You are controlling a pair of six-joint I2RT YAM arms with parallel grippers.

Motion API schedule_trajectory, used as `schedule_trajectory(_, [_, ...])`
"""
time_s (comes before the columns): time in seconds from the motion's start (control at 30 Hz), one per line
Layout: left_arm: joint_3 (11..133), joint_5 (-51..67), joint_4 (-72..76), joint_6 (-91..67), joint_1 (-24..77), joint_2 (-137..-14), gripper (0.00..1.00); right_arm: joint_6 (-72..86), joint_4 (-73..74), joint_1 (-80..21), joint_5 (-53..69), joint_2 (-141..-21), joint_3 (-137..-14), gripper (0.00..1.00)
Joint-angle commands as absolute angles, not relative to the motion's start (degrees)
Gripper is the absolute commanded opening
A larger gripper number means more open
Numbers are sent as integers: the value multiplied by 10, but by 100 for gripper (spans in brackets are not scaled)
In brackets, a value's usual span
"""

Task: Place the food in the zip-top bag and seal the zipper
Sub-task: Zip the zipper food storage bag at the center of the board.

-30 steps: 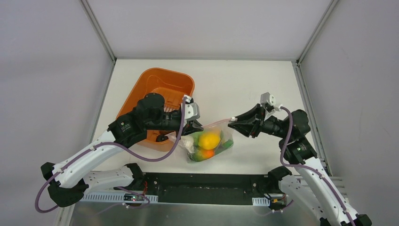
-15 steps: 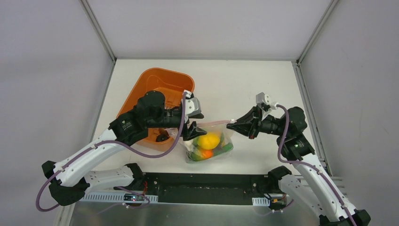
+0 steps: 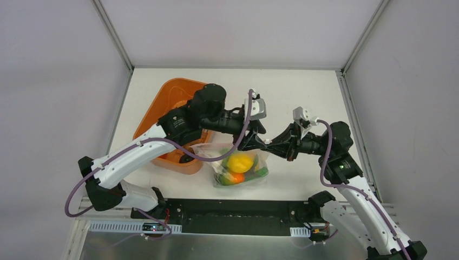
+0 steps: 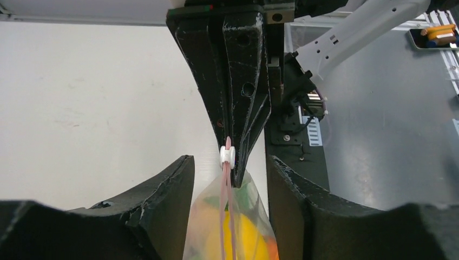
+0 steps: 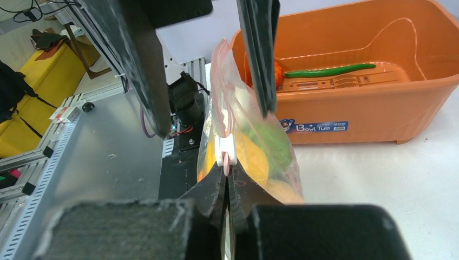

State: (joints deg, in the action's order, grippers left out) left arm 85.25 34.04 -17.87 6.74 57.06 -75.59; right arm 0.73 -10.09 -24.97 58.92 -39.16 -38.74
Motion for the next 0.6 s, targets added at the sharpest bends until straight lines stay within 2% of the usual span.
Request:
schedule_trajectory(0.0, [902, 370, -223, 87, 590, -781, 50, -15, -97, -248, 609, -375, -419, 0])
schedule_trajectory(0.17, [910, 334, -234, 97, 602, -794, 42, -17, -93, -248, 609, -369, -418, 0])
schedule_trajectory(0.3, [920, 327, -240, 98, 602, -800, 25, -17, -89, -248, 609, -367, -420, 0])
schedule_trajectory(0.4, [920, 328, -238, 98, 603, -802, 18, -18, -89, -247, 609, -365, -419, 0])
schedule_trajectory(0.47, [922, 329, -240, 99, 604, -804, 11, -18, -88, -248, 609, -365, -419, 0])
schedule_trajectory(0.53, [924, 328, -247, 101, 605, -807, 11, -19, -89, -248, 606, -365, -420, 0])
schedule_trajectory(0.57, [925, 330, -250, 103, 605, -808, 14, -20, -88, -248, 605, -364, -419, 0])
